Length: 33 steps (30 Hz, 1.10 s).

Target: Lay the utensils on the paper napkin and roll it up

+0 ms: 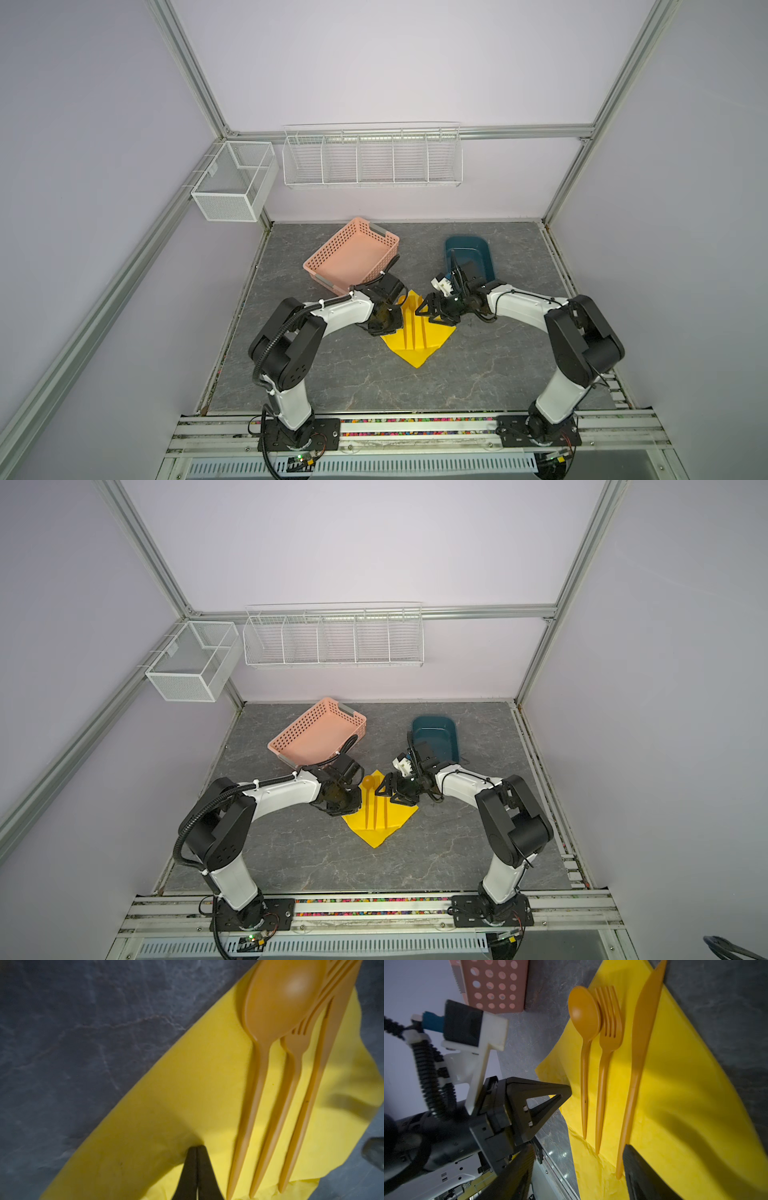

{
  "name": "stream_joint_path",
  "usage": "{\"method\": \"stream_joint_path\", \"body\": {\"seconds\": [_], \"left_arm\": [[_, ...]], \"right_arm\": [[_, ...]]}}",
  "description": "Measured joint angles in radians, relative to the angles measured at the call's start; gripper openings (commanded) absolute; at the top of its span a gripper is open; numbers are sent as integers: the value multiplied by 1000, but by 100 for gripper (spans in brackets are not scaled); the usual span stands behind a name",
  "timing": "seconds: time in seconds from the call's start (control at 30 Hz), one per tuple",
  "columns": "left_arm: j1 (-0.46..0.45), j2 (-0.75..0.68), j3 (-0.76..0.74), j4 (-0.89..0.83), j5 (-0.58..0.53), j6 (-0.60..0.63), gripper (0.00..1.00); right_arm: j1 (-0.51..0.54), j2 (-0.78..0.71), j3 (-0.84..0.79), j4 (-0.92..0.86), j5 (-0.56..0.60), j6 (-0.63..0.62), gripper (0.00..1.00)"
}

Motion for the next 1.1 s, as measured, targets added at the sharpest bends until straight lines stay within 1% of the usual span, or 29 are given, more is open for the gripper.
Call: {"method": "stream_joint_path", "body": {"seconds": [0.43,1.1], "left_arm": [[2,-7,-15,27,10,0,0],[2,-8,-17,28,10,0,0]], "right_arm": [[1,88,2,58,-28,20,68],[1,121,19,101,-50,39,66]]}}
